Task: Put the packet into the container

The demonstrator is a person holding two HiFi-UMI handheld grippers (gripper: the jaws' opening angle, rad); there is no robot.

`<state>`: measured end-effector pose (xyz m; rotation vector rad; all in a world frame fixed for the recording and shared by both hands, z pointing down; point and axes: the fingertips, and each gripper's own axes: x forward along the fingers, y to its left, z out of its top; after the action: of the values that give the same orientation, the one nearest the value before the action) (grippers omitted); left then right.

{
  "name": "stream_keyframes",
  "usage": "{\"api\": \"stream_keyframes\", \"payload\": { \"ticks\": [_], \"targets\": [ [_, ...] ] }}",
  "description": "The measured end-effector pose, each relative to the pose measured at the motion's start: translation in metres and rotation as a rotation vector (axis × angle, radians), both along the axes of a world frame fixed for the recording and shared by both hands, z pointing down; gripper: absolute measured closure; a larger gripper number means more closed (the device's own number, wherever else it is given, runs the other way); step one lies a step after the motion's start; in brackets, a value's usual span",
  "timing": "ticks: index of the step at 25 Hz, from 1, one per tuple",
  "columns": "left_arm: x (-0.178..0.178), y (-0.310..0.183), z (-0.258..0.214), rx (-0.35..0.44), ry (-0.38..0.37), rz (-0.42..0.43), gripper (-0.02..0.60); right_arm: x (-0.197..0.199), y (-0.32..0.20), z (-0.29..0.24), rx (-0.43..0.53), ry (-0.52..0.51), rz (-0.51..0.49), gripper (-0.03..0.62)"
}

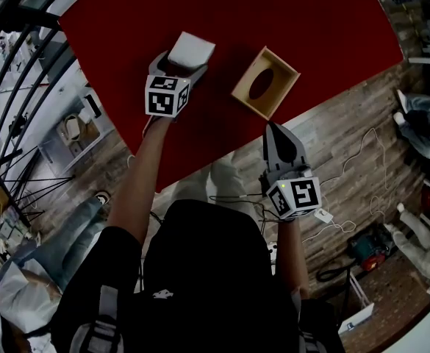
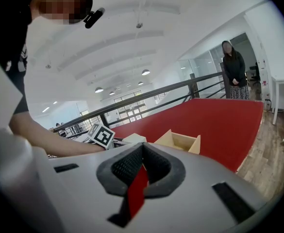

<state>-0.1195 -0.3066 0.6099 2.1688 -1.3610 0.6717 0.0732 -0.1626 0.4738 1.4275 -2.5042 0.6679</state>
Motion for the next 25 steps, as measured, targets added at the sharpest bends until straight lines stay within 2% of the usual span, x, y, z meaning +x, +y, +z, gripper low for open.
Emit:
{"api": "stream_keyframes", "payload": {
  "ticks": [5, 8, 12, 19, 25],
  "targets": [
    [-0.003, 0.005, -0.011, 0.009, 0.006, -0.035, 0.118, 0.000, 0.002, -0.001, 0.008, -0.007, -0.001, 0.574],
    [0.001, 0.005, -0.020, 0.025, 0.006, -0.021, 0.123, -0.001, 0.002, -0.004, 0.014, -0.002, -0.003, 0.574],
    [0.007, 0.007, -0.041, 0.066, -0.038, 0.014, 0.126, -0.003, 0.003, -0.010, 0.025, -0.001, -0.001, 0.573],
    [0.037, 0.015, -0.077, 0.102, 0.002, 0.056, 0.127, 0.003, 0.009, -0.024, 0.061, 0.006, 0.020, 0.573],
    [0.076, 0.023, -0.095, 0.116, 0.035, 0.102, 0.129, 0.022, 0.019, -0.035, 0.086, 0.017, 0.068, 0.572]
  ]
}}
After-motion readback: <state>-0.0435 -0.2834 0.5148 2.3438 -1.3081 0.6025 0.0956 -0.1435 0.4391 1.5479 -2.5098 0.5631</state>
